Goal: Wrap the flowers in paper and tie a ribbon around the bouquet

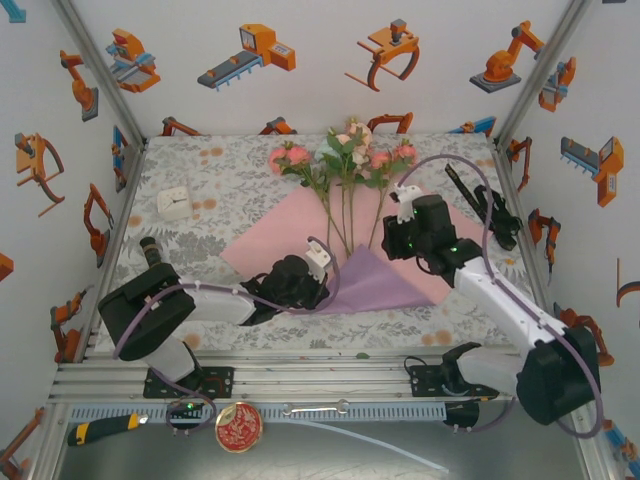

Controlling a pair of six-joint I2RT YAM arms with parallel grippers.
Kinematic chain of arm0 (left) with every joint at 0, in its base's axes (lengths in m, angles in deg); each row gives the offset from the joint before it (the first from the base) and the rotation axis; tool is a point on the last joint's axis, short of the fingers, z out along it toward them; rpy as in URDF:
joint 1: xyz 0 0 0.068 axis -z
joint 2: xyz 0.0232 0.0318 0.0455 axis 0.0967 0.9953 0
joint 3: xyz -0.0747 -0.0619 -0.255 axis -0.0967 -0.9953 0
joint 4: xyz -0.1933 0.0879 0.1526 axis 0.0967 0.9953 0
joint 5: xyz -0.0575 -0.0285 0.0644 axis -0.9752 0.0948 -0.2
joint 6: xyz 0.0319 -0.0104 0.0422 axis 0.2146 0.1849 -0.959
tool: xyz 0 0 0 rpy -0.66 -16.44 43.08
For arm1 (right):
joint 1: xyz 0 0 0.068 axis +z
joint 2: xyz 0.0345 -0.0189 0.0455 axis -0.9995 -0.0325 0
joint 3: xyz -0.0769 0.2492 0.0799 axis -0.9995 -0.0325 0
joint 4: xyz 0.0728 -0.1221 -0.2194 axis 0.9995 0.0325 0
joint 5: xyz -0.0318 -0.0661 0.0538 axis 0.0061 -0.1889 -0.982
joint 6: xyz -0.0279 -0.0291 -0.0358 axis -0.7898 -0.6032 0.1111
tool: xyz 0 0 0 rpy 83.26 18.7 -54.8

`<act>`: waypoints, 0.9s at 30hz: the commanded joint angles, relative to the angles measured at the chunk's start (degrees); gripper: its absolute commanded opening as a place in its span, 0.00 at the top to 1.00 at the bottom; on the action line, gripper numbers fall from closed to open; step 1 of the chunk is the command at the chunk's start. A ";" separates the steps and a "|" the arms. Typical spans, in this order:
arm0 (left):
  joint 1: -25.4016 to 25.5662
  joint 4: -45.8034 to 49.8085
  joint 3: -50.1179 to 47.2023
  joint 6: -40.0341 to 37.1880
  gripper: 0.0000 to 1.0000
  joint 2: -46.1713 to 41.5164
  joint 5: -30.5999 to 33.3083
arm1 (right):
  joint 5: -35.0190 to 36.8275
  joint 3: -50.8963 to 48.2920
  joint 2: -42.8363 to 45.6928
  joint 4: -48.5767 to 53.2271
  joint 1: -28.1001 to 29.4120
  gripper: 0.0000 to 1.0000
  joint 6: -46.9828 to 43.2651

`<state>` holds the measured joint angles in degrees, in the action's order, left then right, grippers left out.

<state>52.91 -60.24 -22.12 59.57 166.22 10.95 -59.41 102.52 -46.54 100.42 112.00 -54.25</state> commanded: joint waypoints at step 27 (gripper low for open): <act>-0.45 -2.69 -3.01 10.06 0.87 -0.26 10.26 | -5.77 -16.76 -4.09 -11.54 1.18 0.56 29.47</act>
<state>52.82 -62.01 -24.79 67.22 166.17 18.93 -66.91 83.33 -48.57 92.07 112.76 -23.02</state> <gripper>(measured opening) 0.124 0.436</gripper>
